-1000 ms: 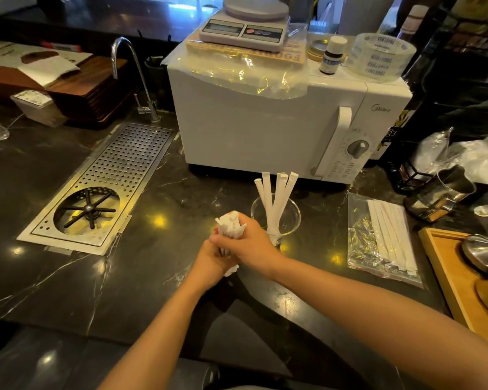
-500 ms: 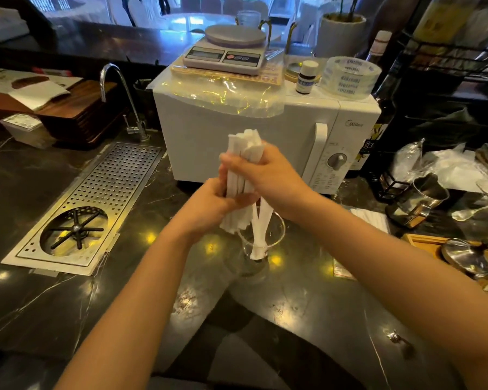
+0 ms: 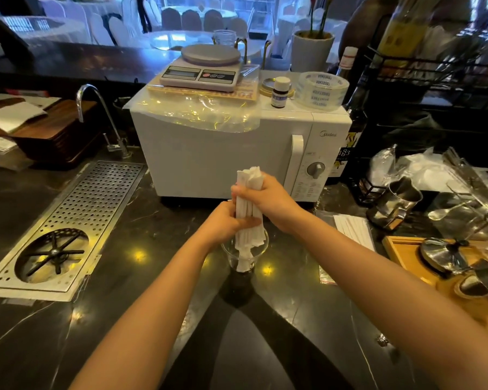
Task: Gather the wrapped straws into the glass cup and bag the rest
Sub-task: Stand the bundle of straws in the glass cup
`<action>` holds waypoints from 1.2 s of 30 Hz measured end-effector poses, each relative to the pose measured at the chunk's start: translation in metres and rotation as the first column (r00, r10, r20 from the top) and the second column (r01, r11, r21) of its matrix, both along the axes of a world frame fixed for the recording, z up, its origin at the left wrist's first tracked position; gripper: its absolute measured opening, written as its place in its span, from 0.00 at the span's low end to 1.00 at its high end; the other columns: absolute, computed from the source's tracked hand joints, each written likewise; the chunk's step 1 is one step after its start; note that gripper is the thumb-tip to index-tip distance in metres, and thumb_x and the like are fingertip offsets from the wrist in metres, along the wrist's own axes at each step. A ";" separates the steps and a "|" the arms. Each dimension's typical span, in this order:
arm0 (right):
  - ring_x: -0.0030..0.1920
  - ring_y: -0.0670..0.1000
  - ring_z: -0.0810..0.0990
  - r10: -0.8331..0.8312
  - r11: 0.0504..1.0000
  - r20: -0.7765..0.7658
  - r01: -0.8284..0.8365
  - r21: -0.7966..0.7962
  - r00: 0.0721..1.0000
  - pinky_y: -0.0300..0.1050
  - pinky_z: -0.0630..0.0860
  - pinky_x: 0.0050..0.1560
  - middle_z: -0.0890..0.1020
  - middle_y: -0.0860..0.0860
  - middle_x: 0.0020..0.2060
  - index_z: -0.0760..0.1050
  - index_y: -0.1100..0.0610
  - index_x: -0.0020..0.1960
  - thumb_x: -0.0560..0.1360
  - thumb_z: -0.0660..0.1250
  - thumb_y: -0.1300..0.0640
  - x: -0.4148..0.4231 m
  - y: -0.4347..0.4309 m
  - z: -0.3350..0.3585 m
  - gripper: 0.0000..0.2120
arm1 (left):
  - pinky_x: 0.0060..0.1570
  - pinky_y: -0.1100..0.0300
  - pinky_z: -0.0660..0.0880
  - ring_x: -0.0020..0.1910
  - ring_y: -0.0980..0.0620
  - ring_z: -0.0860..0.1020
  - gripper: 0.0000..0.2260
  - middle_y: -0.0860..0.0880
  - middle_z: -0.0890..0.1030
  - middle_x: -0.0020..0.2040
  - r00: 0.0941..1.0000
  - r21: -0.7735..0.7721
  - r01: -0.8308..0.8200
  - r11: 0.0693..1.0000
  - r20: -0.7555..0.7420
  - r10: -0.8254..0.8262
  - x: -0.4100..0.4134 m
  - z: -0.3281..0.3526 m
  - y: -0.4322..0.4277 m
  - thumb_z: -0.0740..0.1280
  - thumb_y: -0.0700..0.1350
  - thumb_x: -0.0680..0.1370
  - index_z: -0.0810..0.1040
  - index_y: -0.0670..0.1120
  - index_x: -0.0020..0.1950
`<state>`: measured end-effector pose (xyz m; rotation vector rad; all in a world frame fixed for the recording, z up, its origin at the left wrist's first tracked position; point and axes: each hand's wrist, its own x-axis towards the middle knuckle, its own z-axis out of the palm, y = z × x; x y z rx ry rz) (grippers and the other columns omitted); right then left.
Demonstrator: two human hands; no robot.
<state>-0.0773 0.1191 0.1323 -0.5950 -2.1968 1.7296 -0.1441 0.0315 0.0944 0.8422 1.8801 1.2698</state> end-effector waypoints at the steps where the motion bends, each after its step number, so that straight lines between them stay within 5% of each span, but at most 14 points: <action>1: 0.44 0.49 0.76 -0.010 1.000 0.007 0.010 0.027 1.000 0.40 0.74 0.46 0.77 0.52 0.42 0.71 0.63 0.55 0.73 0.66 0.58 0.000 0.001 -0.002 0.13 | 0.57 0.48 0.76 0.54 0.45 0.79 0.13 0.44 0.81 0.51 1.000 0.001 -0.002 1.000 -0.013 0.002 -0.001 -0.002 0.000 0.69 0.41 0.72 0.77 0.42 0.56; 5: 0.48 0.49 0.76 -0.020 0.997 0.023 0.018 0.072 1.000 0.37 0.74 0.46 0.77 0.53 0.47 0.69 0.58 0.54 0.72 0.67 0.59 0.000 0.006 -0.008 0.12 | 0.44 0.61 0.76 0.49 0.51 0.78 0.13 0.49 0.79 0.49 0.994 0.048 -0.019 0.999 -0.108 0.024 -0.007 -0.007 -0.001 0.69 0.41 0.72 0.74 0.47 0.56; 10: 0.49 0.48 0.75 0.011 0.939 0.077 -0.037 0.343 0.997 0.34 0.72 0.45 0.80 0.57 0.52 0.75 0.62 0.54 0.74 0.64 0.62 -0.001 0.008 -0.014 0.09 | 0.51 0.58 0.74 0.54 0.51 0.75 0.16 0.50 0.76 0.54 0.964 0.135 -0.127 0.983 -0.215 0.154 -0.010 -0.011 -0.003 0.67 0.42 0.74 0.71 0.47 0.61; 13: 0.54 0.50 0.76 0.058 0.858 0.134 -0.118 0.500 0.989 0.39 0.70 0.53 0.80 0.56 0.55 0.76 0.60 0.57 0.76 0.61 0.60 0.002 0.006 -0.020 0.11 | 0.48 0.66 0.71 0.55 0.53 0.74 0.15 0.47 0.78 0.57 0.909 0.157 -0.123 0.980 -0.377 0.175 -0.009 -0.011 -0.005 0.65 0.42 0.75 0.73 0.46 0.62; 18: 0.62 0.53 0.73 0.090 0.709 0.225 -0.221 0.670 0.970 0.46 0.68 0.61 0.78 0.54 0.61 0.73 0.57 0.63 0.78 0.59 0.56 0.007 0.004 -0.026 0.15 | 0.60 0.64 0.64 0.66 0.50 0.70 0.19 0.44 0.73 0.66 0.839 0.081 -0.089 0.993 -0.531 0.119 -0.010 -0.016 -0.010 0.61 0.42 0.77 0.67 0.44 0.69; 26: 0.74 0.52 0.56 0.063 0.524 0.353 -0.332 0.784 0.934 0.49 0.51 0.73 0.62 0.53 0.73 0.59 0.56 0.71 0.77 0.58 0.52 0.013 0.003 -0.029 0.24 | 0.74 0.54 0.48 0.76 0.52 0.49 0.27 0.49 0.56 0.76 0.745 -0.091 -0.024 0.996 -0.666 -0.043 -0.011 -0.022 -0.015 0.59 0.43 0.78 0.53 0.47 0.74; 30: 0.76 0.52 0.45 0.020 0.506 0.484 -0.426 0.750 0.875 0.52 0.44 0.75 0.50 0.53 0.76 0.47 0.57 0.74 0.78 0.56 0.48 0.017 0.004 -0.034 0.30 | 0.74 0.52 0.44 0.76 0.52 0.44 0.28 0.49 0.48 0.78 0.708 -0.211 -0.041 0.977 -0.696 -0.121 -0.012 -0.024 -0.015 0.58 0.45 0.78 0.48 0.47 0.75; 36: 0.76 0.53 0.40 0.036 0.486 0.544 -0.491 0.723 0.838 0.50 0.40 0.74 0.45 0.55 0.76 0.42 0.58 0.74 0.78 0.55 0.48 0.022 -0.001 -0.039 0.33 | 0.74 0.50 0.42 0.76 0.52 0.41 0.29 0.49 0.44 0.78 0.692 -0.305 -0.062 0.950 -0.699 -0.179 -0.010 -0.024 -0.015 0.57 0.46 0.78 0.46 0.47 0.75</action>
